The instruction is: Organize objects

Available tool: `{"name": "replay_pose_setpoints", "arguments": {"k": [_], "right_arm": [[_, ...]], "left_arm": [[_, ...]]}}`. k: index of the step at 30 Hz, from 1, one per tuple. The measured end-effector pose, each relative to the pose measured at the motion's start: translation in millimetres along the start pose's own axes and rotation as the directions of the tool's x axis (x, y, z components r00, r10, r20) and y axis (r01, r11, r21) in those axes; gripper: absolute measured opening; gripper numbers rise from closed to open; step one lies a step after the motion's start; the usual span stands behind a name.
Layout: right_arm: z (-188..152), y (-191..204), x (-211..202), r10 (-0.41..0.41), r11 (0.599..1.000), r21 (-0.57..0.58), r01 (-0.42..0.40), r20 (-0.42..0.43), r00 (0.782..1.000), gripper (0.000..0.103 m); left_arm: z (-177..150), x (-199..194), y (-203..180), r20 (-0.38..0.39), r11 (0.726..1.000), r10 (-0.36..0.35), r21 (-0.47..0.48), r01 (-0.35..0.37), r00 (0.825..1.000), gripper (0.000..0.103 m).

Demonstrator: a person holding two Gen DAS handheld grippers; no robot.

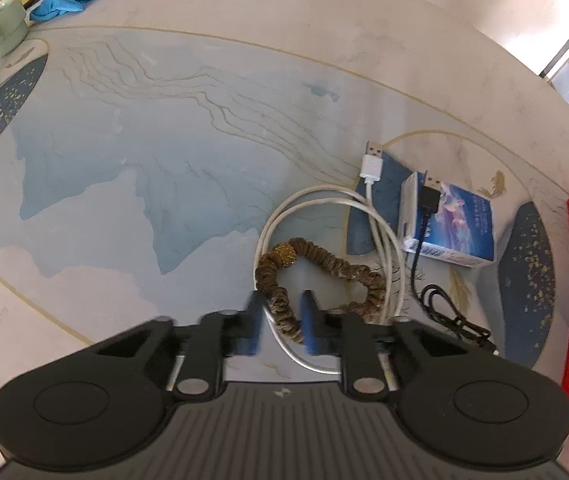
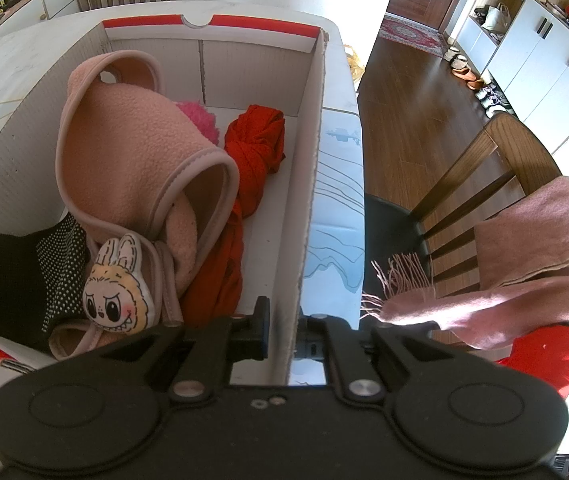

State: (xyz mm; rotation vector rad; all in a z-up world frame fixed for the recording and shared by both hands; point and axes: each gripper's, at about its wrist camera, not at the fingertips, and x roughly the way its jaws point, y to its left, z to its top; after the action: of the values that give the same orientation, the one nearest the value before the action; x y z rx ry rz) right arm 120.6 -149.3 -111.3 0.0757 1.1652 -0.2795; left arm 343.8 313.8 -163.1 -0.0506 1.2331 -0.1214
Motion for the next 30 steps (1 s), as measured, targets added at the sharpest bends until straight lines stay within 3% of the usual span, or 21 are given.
{"name": "replay_pose_setpoints", "arguments": {"k": [1, 8, 17, 24, 30], "right_arm": [[0.1, -0.1, -0.1, -0.001, 1.000, 0.000, 0.001, 0.000, 1.000, 0.008], [0.3, 0.2, 0.1, 0.001, 1.000, 0.001, -0.001, 0.001, 1.000, 0.008], [0.2, 0.2, 0.0, 0.000, 1.000, 0.001, 0.000, 0.001, 1.000, 0.008], [0.1, 0.2, 0.1, 0.000, 1.000, 0.001, 0.000, 0.001, 1.000, 0.007], [0.6, 0.7, 0.0, 0.001, 1.000, 0.002, -0.001, 0.003, 1.000, 0.007]], "left_arm": [[0.4, -2.0, -0.4, 0.006, 1.000, -0.004, 0.007, 0.004, 1.000, 0.008], [3.0, -17.5, -3.8, 0.048, 0.999, -0.030, 0.034, 0.028, 0.998, 0.006], [11.5, -66.4, -31.2, 0.124, 0.985, -0.146, 0.115, 0.132, 0.981, 0.005], [16.0, -103.2, -81.8, 0.150, 0.938, -0.297, 0.229, 0.259, 0.943, 0.005], [9.9, -129.8, -139.1, 0.129, 0.859, -0.435, 0.354, 0.369, 0.891, 0.005]]}}
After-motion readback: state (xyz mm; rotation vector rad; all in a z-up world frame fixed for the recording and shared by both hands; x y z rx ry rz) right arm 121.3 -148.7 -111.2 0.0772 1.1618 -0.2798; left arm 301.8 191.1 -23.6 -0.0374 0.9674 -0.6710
